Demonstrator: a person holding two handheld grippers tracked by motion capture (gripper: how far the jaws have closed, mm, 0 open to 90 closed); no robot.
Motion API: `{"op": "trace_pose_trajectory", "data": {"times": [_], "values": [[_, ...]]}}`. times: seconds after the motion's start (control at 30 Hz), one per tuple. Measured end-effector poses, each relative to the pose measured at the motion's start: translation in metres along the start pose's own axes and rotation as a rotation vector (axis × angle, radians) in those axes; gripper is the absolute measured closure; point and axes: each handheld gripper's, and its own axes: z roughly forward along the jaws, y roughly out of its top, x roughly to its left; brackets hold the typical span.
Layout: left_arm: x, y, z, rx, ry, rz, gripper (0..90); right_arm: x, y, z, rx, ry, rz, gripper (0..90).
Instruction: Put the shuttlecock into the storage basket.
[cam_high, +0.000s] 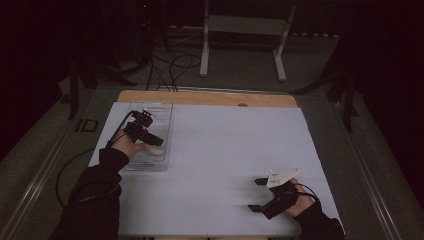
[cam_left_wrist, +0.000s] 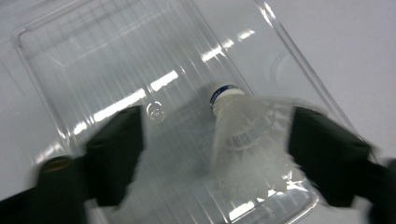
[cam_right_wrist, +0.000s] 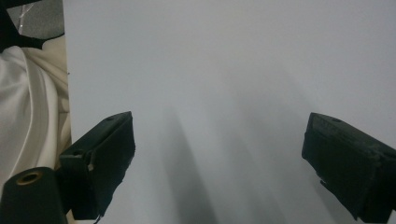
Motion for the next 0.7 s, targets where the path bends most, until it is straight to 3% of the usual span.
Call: {"op": "trace_pose_trajectory", "data": {"times": [0.03,0.13,0.37,0.6,0.7], "values": [[0.000,0.000,-0.001,-0.004,-0.001,-0.001,9.6,0.000,0.000,0.000,0.000,0.000,0.000,9.5],[-0.001,0.001,-0.007,-0.025,-0.002,0.006,0.0,0.000,0.000,0.000,0.002,0.000,0.001,9.4],[-0.002,0.002,-0.020,-0.090,0.010,0.007,0.0,0.000,0.000,0.000,0.003,0.000,0.001,9.5],[-0.009,0.003,-0.027,-0.109,0.011,0.056,0.0,-0.001,0.000,0.000,0.004,-0.002,0.003,9.5],[-0.012,0.004,-0.029,-0.124,-0.009,0.073,0.0,-0.001,0.000,0.000,0.003,-0.005,0.003,9.5]]}}
